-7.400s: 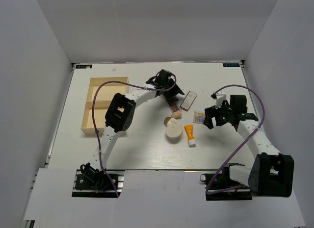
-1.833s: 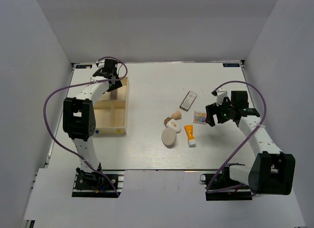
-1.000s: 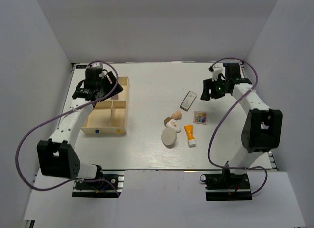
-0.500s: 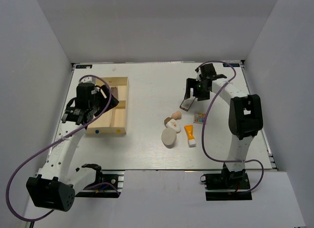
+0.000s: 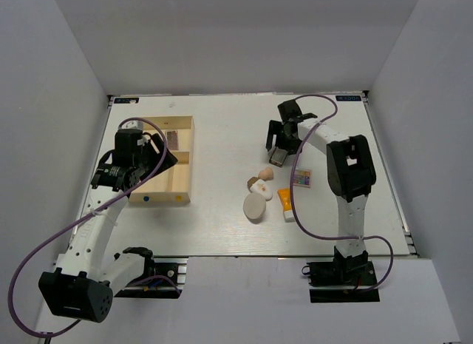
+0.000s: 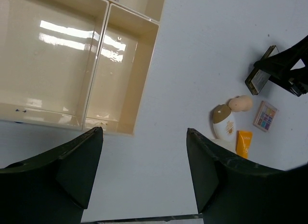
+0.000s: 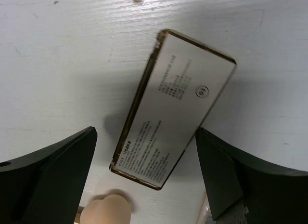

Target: Organize the makeup

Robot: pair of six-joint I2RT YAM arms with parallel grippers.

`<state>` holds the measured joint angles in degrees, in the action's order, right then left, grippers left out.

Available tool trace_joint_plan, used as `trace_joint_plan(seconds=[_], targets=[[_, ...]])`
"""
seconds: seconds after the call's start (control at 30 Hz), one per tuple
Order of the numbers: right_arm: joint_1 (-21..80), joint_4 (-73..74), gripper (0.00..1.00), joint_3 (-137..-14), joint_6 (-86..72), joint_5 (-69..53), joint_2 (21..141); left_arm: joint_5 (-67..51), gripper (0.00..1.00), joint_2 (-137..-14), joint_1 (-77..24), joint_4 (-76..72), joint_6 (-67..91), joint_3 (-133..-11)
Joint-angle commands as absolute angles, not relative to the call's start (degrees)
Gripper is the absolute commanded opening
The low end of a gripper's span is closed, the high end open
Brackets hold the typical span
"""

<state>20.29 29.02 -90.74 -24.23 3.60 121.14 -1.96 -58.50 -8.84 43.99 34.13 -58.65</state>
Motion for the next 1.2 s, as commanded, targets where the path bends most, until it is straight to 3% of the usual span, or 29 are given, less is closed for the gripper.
trace_joint_plan(seconds=[0.0,0.27,0.33,0.37,0.53,0.63,0.8,0.9,1.17], targets=[[21.8,30.1,0.89,-92.6,-27.9,10.4,122.3,-1.0,0.80,-57.5,-9.1,45.3,33.9,-59.2],[22.3,30.1,0.89,-91.9,-27.2,15.7,125.0,-1.5,0.80,-59.0,-9.1,44.1,33.6,-59.0],[22.6,30.1,0.83,-91.7,-26.6,16.0,125.7,-1.6,0.80,-59.7,-9.1,44.0,33.2,-59.3],[22.5,29.8,0.72,-91.2,-25.8,16.1,126.4,-1.6,0.80,-59.9,-9.1,44.1,33.0,-59.4],[22.4,29.3,0.38,-89.8,-23.1,14.4,127.7,-1.6,0.80,-60.1,-9.1,43.6,31.7,-59.8],[22.1,28.7,0.22,-90.8,-19.1,10.1,127.6,-2.8,0.80,-59.4,-9.1,41.5,30.8,-59.2],[22.5,27.6,0.13,-92.8,-4.9,1.2,124.4,-5.2,0.80,-58.0,-9.1,37.1,29.1,-58.1],[22.5,27.6,0.00,-95.8,3.4,-5.9,122.6,-7.0,0.80,-56.7,-9.1,34.2,28.3,-57.1],[27.5,33.0,0.00,-121.4,13.8,-23.0,127.6,-10.1,0.80,-51.1,-9.1,27.5,27.7,-54.4]])
